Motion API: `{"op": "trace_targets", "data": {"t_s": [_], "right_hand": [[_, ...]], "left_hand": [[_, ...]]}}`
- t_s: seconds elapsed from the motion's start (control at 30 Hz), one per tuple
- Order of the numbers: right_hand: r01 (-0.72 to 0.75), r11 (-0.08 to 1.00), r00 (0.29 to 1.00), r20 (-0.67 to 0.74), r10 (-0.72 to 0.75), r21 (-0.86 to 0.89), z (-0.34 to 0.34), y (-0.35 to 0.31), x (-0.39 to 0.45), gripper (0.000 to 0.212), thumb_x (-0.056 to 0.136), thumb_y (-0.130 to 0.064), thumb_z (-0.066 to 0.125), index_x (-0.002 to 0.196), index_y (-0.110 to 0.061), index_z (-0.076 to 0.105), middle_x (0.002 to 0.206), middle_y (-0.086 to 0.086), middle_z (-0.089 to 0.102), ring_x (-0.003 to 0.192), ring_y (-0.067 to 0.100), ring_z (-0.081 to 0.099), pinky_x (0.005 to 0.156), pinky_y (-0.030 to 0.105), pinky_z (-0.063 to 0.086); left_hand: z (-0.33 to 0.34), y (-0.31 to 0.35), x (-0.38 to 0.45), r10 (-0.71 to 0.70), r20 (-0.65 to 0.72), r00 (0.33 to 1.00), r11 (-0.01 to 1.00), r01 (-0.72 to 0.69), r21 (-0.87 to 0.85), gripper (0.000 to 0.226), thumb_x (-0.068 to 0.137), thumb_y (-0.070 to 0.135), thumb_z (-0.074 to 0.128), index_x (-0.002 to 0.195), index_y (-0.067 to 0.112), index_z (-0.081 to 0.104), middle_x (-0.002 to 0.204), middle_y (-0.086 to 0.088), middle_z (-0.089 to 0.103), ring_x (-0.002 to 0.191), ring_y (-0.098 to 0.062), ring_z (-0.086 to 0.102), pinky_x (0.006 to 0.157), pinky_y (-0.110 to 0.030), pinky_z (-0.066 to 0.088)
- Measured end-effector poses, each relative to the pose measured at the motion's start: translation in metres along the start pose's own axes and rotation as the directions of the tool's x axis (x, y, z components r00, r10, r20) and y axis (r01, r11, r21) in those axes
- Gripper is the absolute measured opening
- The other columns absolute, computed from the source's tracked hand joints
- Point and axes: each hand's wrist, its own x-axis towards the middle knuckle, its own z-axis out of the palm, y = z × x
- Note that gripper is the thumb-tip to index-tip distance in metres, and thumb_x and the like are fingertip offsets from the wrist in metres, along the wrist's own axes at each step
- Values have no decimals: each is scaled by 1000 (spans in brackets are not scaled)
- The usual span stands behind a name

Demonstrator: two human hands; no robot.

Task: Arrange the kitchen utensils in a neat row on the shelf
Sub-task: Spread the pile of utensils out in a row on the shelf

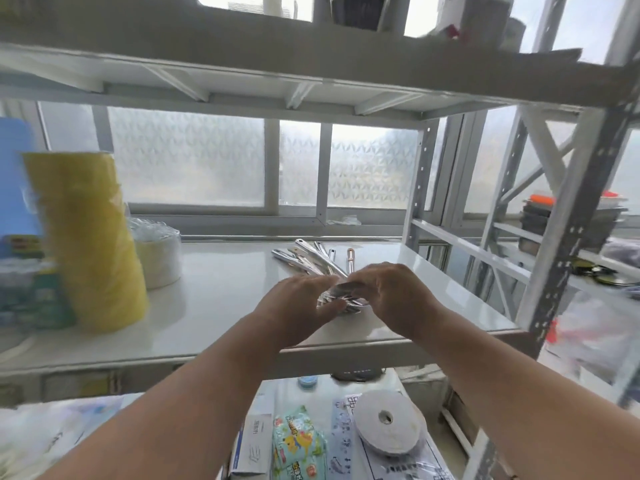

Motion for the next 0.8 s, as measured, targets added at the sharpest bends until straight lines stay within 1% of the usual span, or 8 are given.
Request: {"op": "trace_targets", "data": {"t_s": [0.07, 0.13, 0.27, 0.4, 0.47, 0.53, 0.63, 0.8], "right_hand": [[12, 1000, 1000, -17, -12, 15, -2, -3, -7, 12, 96, -26, 68, 103, -30, 77, 87, -11, 71, 79, 10, 64, 75, 35, 53], [26, 999, 999, -45, -24, 33, -6, -3, -9, 10, 95, -20, 70, 99, -27, 76, 86, -11, 69, 78, 11, 64, 74, 36, 54], [39, 997, 991, -127, -31, 60, -9, 5, -14, 13, 94, -16, 73, 98, -28, 73, 89, -13, 68, 79, 12, 65, 74, 37, 55], [73, 993, 987, -148, -59, 89, -12, 7, -23, 9, 97, -22, 71, 102, -30, 72, 94, -12, 71, 83, 11, 68, 76, 34, 55], [79, 994, 985, -160, -65, 82, -15, 10, -23, 9, 98, -21, 69, 102, -29, 71, 94, -11, 70, 83, 12, 67, 75, 35, 55], [66, 997, 981, -188, -58, 37, -15, 15, -23, 7, 98, -19, 68, 101, -26, 69, 95, -10, 68, 82, 16, 67, 74, 37, 55], [52, 999, 975, -217, -51, -3, -16, 21, -27, 1, 98, -20, 67, 99, -20, 67, 94, -6, 66, 78, 20, 65, 70, 39, 55], [-6, 998, 979, -205, -8, -65, -16, 38, -38, 7, 96, -16, 68, 92, -19, 64, 90, -5, 64, 72, 23, 63, 66, 43, 54]], "left_hand": [[-2, 8, -1, -7, -4, 1000, 999, 7, -40, 33, 100, 48, 56, 129, 34, 67, 125, 4, 74, 116, -23, 66, 97, -41, 53], [-6, 13, 2, -30, 11, 999, 998, 31, -47, 26, 97, 45, 54, 114, 34, 69, 112, 4, 75, 107, -26, 68, 91, -41, 54], [-5, 7, 9, -62, -29, 998, 998, 63, 8, 15, 99, 34, 56, 104, 34, 71, 93, 3, 71, 91, -27, 65, 83, -41, 56], [-2, 5, 13, 9, -63, 998, 1000, -11, -27, 7, 97, 28, 61, 95, 33, 66, 91, 6, 71, 91, -27, 67, 84, -41, 57], [-3, 10, 21, 97, -13, 995, 993, -98, -64, 8, 95, 24, 65, 101, 28, 68, 96, 4, 74, 93, -25, 67, 86, -41, 56], [-3, 14, 30, 139, 5, 990, 988, -138, -68, 5, 96, 19, 68, 99, 21, 72, 91, 0, 74, 87, -25, 65, 84, -42, 54], [-2, 12, 36, 134, -80, 988, 986, -141, -88, 8, 94, 13, 73, 88, 19, 73, 84, -2, 72, 83, -27, 64, 80, -43, 55], [-6, -1, 37, 152, -215, 965, 980, -175, -92, 23, 93, 17, 78, 75, 13, 63, 70, -1, 62, 72, -29, 58, 69, -44, 51]]}}
